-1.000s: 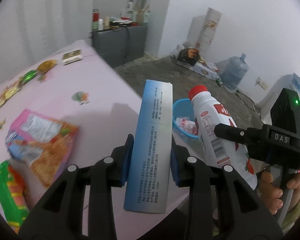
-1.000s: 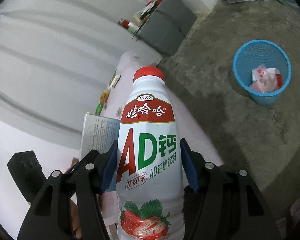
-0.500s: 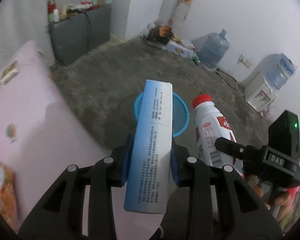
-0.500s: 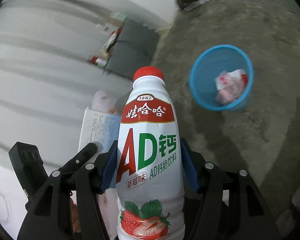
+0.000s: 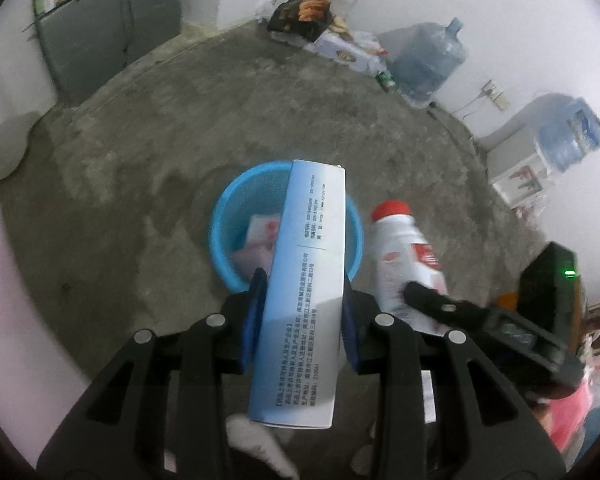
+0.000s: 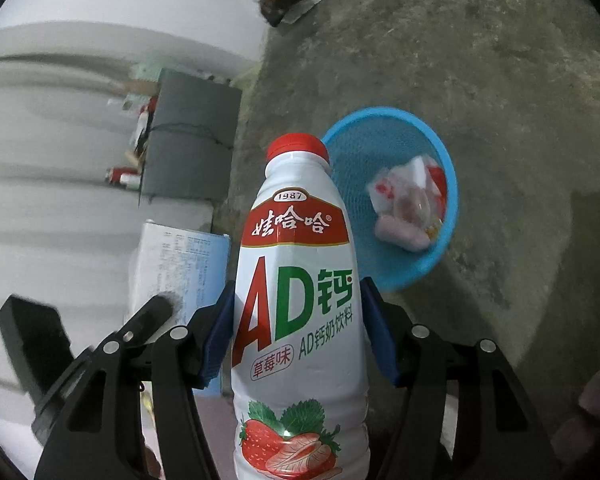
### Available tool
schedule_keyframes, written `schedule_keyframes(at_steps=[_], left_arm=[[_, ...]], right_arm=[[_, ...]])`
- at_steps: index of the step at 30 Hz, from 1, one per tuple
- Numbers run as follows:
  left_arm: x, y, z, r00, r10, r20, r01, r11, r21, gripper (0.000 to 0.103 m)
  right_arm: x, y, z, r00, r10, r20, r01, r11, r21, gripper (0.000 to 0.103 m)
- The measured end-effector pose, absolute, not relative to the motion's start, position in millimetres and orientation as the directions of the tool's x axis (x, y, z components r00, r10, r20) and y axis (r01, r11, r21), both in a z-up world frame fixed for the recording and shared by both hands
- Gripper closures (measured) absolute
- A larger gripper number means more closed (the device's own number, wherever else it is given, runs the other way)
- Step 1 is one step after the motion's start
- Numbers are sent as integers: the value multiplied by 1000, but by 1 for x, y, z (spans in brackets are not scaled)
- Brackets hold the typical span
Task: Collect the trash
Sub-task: 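Carry box and AD bottle to the blue wastebasket and open both tools, then move both open tools back over the snack bags on the table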
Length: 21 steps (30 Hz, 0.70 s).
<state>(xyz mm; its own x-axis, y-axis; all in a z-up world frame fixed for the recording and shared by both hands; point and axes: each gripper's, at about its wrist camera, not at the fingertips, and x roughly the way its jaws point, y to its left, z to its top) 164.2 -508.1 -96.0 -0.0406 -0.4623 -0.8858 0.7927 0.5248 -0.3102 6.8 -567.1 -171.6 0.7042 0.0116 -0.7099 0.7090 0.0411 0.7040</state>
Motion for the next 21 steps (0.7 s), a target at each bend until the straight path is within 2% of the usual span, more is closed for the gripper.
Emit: schedule_keyframes(at_steps=[1, 2, 3, 6, 10, 16, 21], left_arm=[[167, -518, -98, -46, -473, -880, 791, 520, -321, 56], [169, -528, -101, -31, -466, -884, 789, 532, -308, 30], [171, -534, -102, 1, -469, -883, 786, 547, -290, 24], [175, -533, -101, 54, -480, -876, 772, 576, -268, 24], [177, -514, -100, 50, -499, -865, 755, 586, -295, 24], [174, -471, -82, 78, -522, -849, 753, 589, -293, 24], [166, -424, -46, 100, -558, -824, 754, 582, -304, 24]], right_arm=[[11, -578, -178, 693, 3, -721, 721, 22, 692, 41], [13, -585, -183, 681, -9, -733, 733, 15, 681, 31], [16, -592, -189, 665, -26, -746, 747, 16, 665, 28], [15, -599, -208, 602, -50, -797, 798, 13, 602, 28], [-4, -576, -222, 619, -43, -784, 784, -6, 620, 28], [-40, -527, -217, 619, -72, -782, 785, 12, 620, 28], [-42, -488, -195, 605, -76, -793, 796, 77, 600, 28]])
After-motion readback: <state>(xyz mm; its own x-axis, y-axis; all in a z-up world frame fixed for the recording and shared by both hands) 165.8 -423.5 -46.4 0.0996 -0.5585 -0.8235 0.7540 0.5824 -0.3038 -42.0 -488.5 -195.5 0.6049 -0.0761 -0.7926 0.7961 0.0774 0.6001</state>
